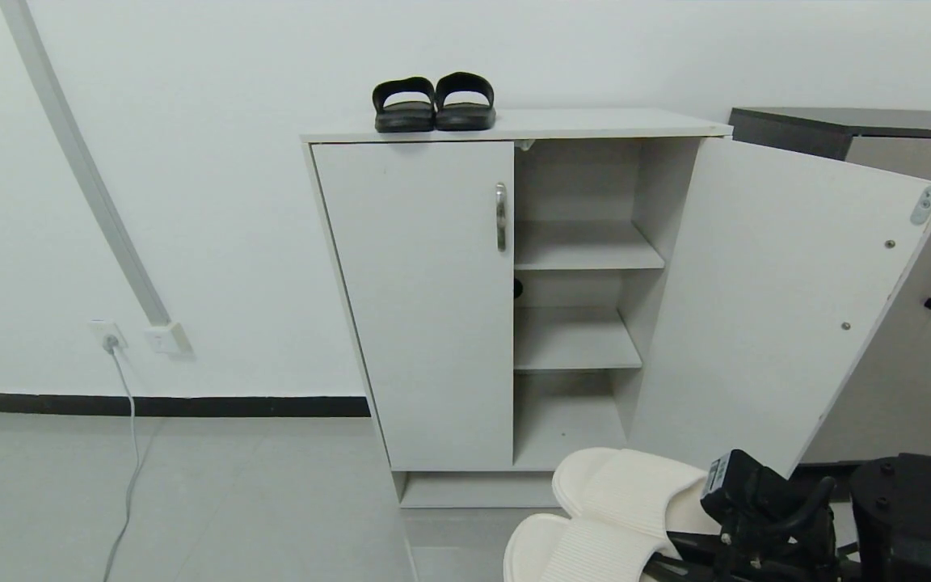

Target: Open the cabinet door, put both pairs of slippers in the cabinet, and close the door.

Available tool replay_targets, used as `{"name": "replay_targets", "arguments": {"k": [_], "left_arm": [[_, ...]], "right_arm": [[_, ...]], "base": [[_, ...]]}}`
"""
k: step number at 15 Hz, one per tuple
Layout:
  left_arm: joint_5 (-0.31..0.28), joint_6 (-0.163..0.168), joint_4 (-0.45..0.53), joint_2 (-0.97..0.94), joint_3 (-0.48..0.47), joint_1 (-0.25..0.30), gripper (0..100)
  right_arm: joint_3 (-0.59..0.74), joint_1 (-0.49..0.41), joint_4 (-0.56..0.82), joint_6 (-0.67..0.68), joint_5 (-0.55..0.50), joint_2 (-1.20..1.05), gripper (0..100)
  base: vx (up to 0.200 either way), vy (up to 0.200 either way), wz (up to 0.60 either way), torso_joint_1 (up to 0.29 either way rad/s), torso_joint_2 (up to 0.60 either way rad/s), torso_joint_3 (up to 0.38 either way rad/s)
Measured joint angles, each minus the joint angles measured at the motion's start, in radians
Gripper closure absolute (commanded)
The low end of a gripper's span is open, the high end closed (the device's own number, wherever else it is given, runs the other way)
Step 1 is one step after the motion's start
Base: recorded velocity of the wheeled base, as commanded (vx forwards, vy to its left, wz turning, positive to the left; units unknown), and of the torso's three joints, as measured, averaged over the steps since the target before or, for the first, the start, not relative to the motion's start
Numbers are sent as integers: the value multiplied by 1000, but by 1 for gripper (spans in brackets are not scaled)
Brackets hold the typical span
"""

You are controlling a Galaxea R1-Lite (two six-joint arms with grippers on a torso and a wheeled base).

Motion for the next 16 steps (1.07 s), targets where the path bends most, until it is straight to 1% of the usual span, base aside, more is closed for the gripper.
{"name": "replay_targets", "arguments": {"k": [3,4,5,6,9,11,13,14,15,16], "left_arm": [[0,-1,-1,-5,10,0,100],[0,-2,-1,-6,10,0,100],[0,0,-1,-6,11,0,100],[-1,1,-1,-6,11,0,100],[-3,1,-1,-6,11,-1,100],[-3,1,-1,-6,11,-1,100],[-2,1,-1,-6,11,0,100],[-1,1,-1,-6,11,0,100],[-1,1,-1,-6,11,0,100],[-1,1,-1,-6,11,0,100]], "right_arm": [[-14,0,-4,1,-2,31,100],[-34,0,-14,10,-21,55,100],[-64,-1,-23,37,-70,90,100],[-99,1,-34,76,-135,128,100],[-279,24,-54,231,-451,290,100],[-394,34,-52,287,-647,406,100],[-491,35,-57,319,-819,512,100],[-530,32,-66,326,-865,559,100],[-549,26,-78,329,-872,591,100],[-559,21,-83,329,-874,614,100]], "base": [[0,0,0,0,0,0],[0,0,0,0,0,0],[0,0,0,0,0,0],[0,0,0,0,0,0],[0,0,0,0,0,0],[0,0,0,0,0,0],[0,0,0,0,0,0],[0,0,0,0,0,0],[0,0,0,0,0,0],[0,-200,0,2,2,2]]}}
